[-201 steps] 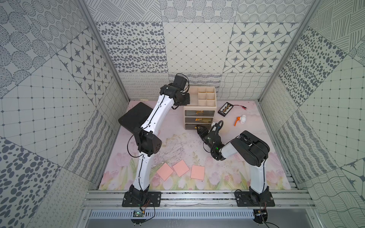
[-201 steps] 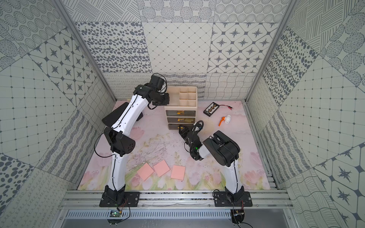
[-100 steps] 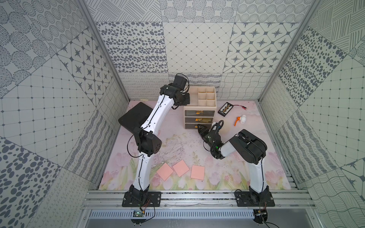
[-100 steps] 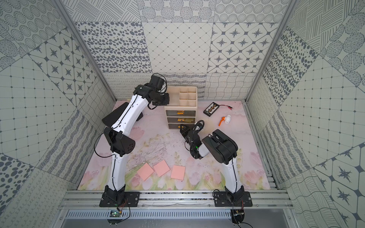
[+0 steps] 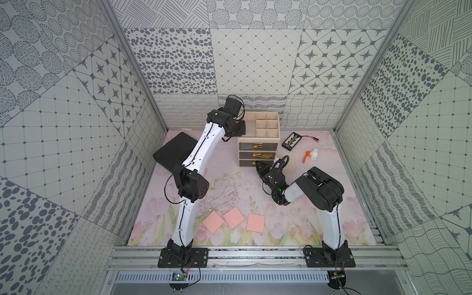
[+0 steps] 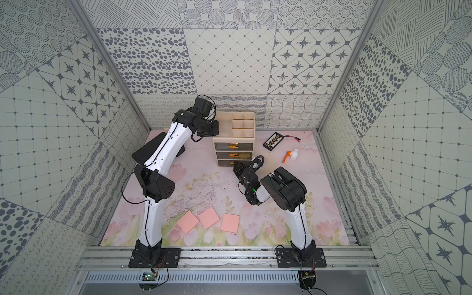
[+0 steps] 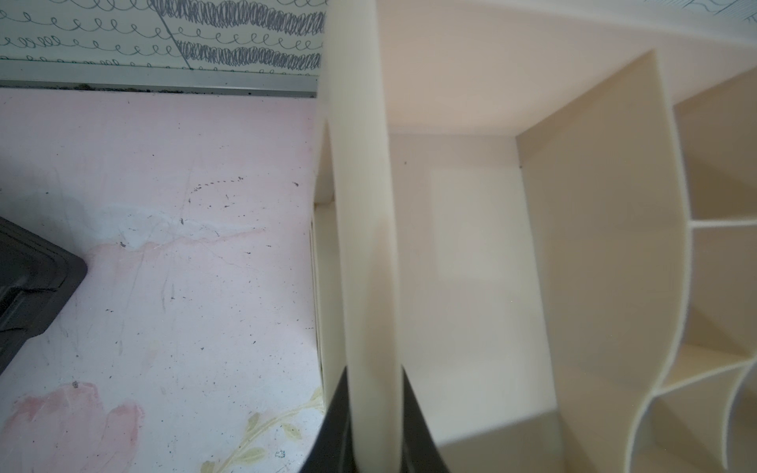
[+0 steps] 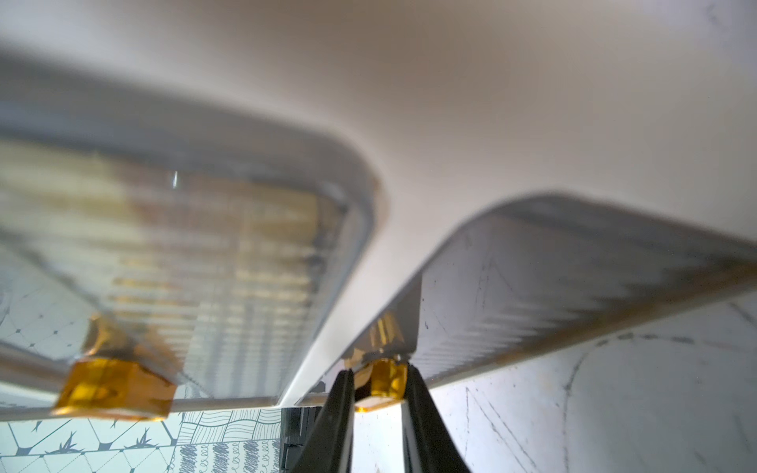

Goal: Please put the sticky notes in the drawer by color
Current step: Open the drawer in the storage box.

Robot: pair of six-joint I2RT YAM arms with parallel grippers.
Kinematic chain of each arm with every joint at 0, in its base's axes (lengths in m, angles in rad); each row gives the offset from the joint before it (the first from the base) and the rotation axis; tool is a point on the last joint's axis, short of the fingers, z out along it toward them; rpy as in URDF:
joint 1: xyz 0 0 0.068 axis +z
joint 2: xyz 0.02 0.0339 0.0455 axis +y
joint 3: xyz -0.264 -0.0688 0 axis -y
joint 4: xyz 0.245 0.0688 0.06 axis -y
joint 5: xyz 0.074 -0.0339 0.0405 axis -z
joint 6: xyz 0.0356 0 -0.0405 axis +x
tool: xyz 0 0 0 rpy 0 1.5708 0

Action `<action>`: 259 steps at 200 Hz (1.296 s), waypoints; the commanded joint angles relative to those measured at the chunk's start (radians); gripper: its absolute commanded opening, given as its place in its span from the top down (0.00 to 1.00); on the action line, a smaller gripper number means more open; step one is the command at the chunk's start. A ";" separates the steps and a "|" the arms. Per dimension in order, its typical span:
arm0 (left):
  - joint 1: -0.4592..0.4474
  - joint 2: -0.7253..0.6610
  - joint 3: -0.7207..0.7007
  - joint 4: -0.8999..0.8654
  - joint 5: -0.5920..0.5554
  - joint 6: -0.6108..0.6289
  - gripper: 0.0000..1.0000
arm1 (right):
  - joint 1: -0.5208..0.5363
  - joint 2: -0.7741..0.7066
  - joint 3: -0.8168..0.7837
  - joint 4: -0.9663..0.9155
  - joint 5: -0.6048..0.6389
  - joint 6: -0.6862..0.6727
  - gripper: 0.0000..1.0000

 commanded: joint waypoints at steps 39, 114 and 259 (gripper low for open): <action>0.004 0.005 -0.012 -0.096 0.083 -0.005 0.89 | -0.001 0.032 0.004 0.041 0.035 0.002 0.84; 0.004 0.014 -0.005 -0.087 0.074 -0.034 0.98 | 0.073 0.020 -0.035 0.097 0.071 0.031 0.86; -0.002 0.032 0.031 -0.115 0.024 -0.059 1.00 | 0.191 -0.134 -0.129 0.042 0.137 0.040 0.86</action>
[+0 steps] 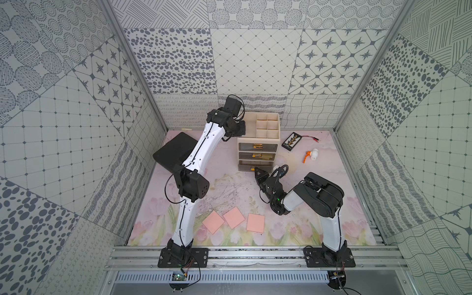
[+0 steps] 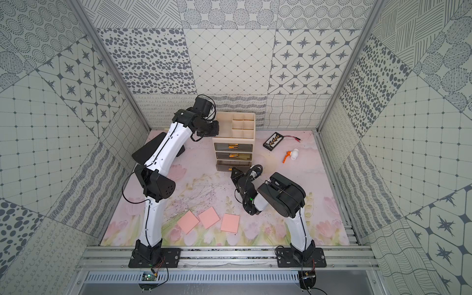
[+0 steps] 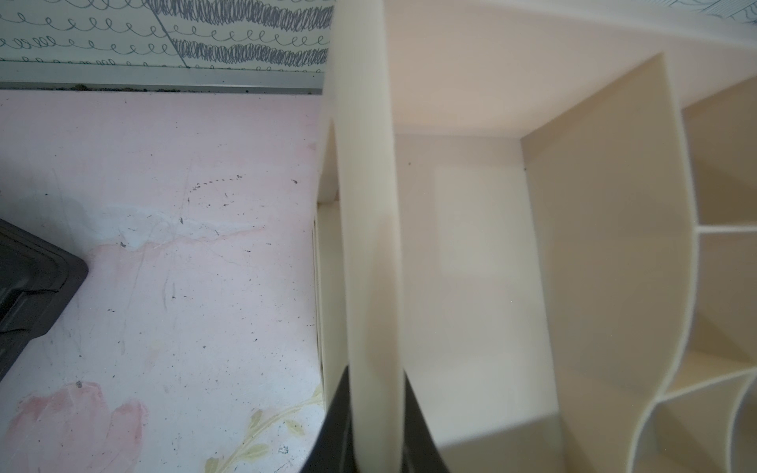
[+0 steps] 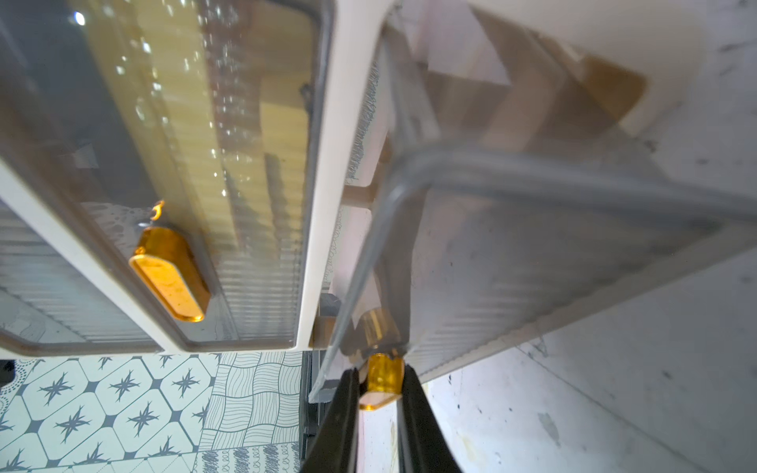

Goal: Please put the sticky notes in the drawer by color
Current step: Open the drawer in the storage box.

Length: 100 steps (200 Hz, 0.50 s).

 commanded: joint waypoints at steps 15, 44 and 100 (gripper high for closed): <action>-0.004 0.022 0.007 -0.093 0.019 -0.070 1.00 | 0.055 -0.105 -0.049 -0.004 -0.029 -0.056 0.86; -0.004 0.024 0.006 -0.094 0.023 -0.074 1.00 | 0.077 -0.156 -0.100 -0.035 -0.009 -0.058 0.85; -0.007 0.025 0.005 -0.097 0.022 -0.073 1.00 | 0.133 -0.132 -0.130 -0.016 0.033 -0.019 0.85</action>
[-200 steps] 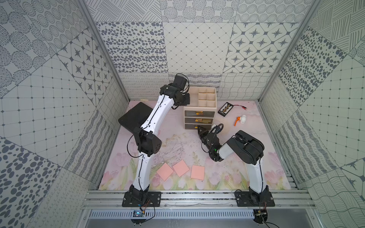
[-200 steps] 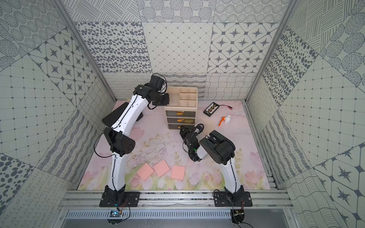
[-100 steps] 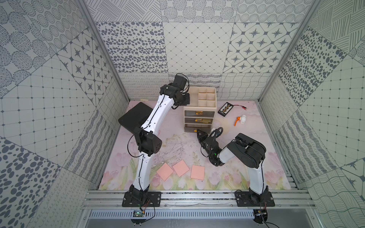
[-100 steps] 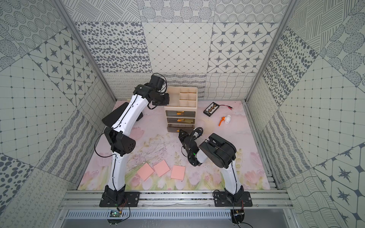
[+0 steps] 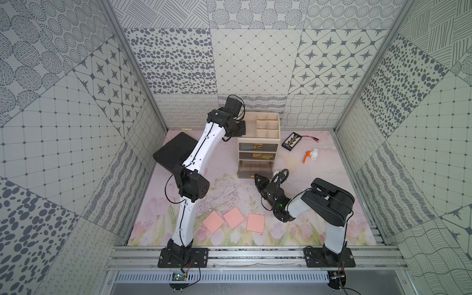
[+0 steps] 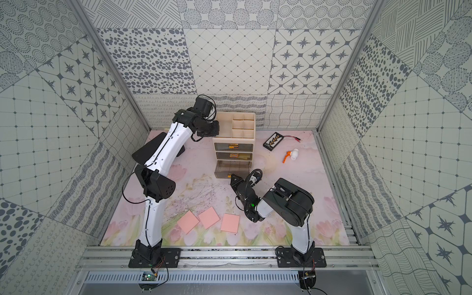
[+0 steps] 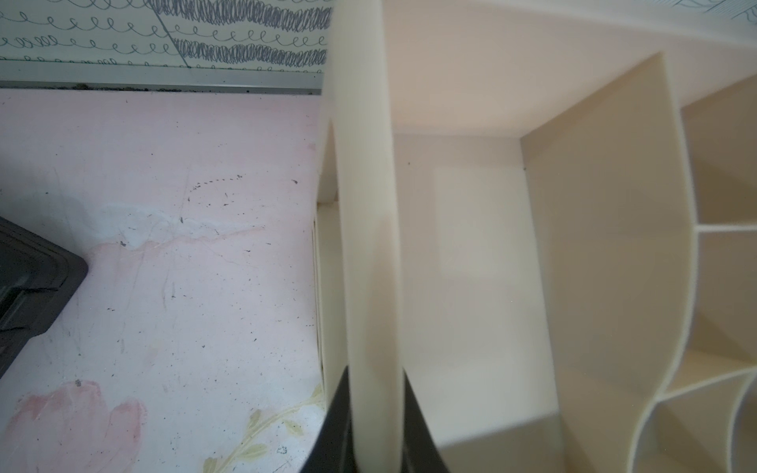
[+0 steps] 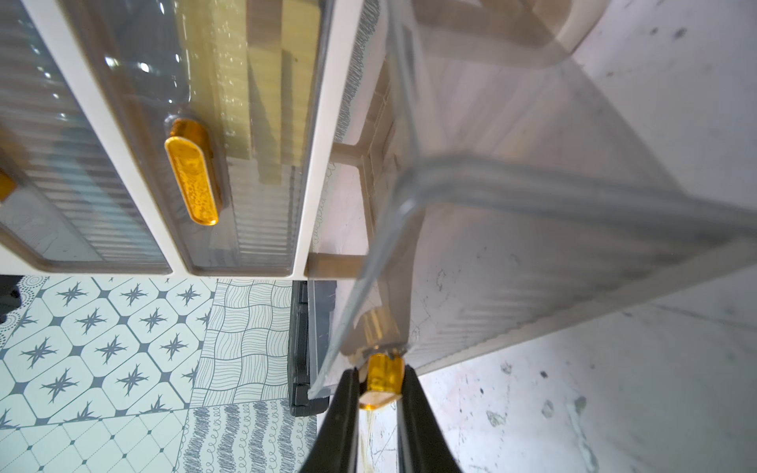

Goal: Please put the sticky notes in the drawer by color
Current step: Open the drawer in the storage box.

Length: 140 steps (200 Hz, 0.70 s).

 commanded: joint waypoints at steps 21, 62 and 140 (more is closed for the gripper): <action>-0.005 0.029 0.006 -0.097 0.028 -0.069 1.00 | 0.058 -0.017 -0.013 0.051 0.005 -0.042 0.85; -0.005 0.032 0.006 -0.093 0.029 -0.074 1.00 | 0.067 -0.067 -0.030 0.012 0.024 -0.043 0.86; -0.006 0.035 0.003 -0.100 0.023 -0.071 1.00 | 0.090 -0.068 -0.064 0.014 0.025 -0.023 0.85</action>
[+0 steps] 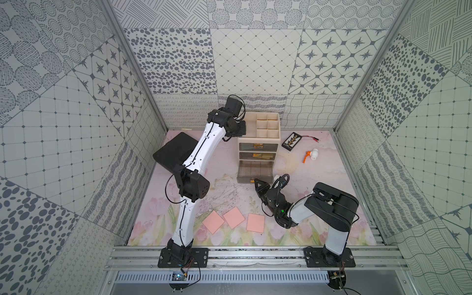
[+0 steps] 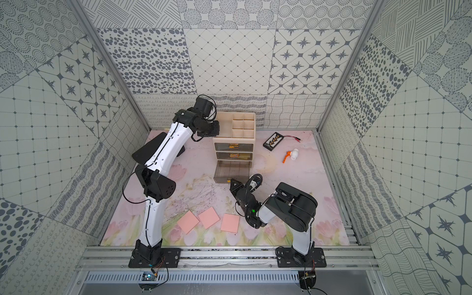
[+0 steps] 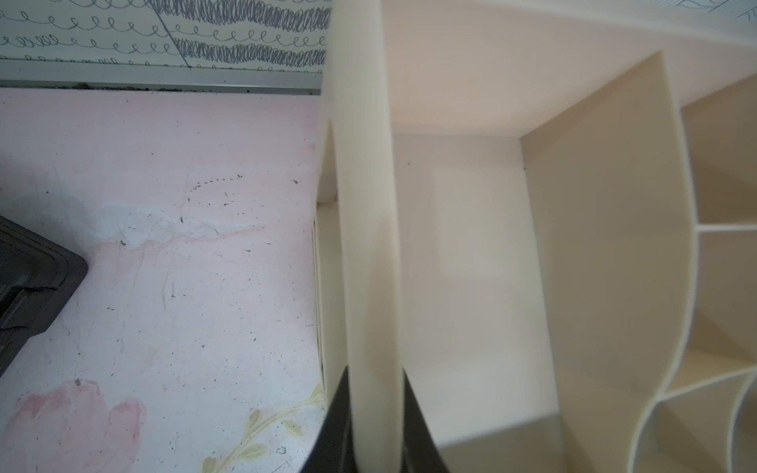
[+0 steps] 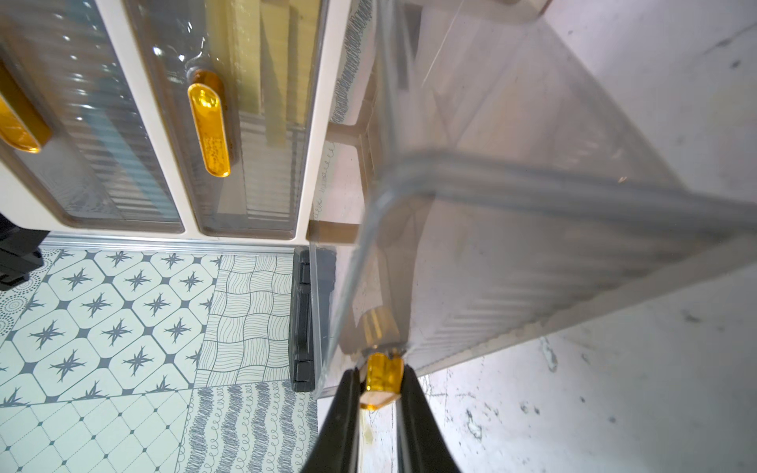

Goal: Please put the sticky notes in the drawer by color
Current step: Open the drawer in the storage box.

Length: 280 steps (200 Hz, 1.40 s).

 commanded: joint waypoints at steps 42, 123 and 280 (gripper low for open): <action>-0.004 0.034 -0.004 -0.098 0.025 -0.068 1.00 | 0.036 -0.007 -0.009 0.031 -0.013 -0.031 0.83; -0.002 0.028 0.000 -0.085 0.047 -0.065 0.93 | 0.035 -0.142 -0.005 -0.066 -0.032 -0.143 0.29; 0.108 -0.196 -0.030 -0.033 0.060 -0.107 0.01 | 0.095 -0.744 0.495 -1.848 0.059 -0.417 0.12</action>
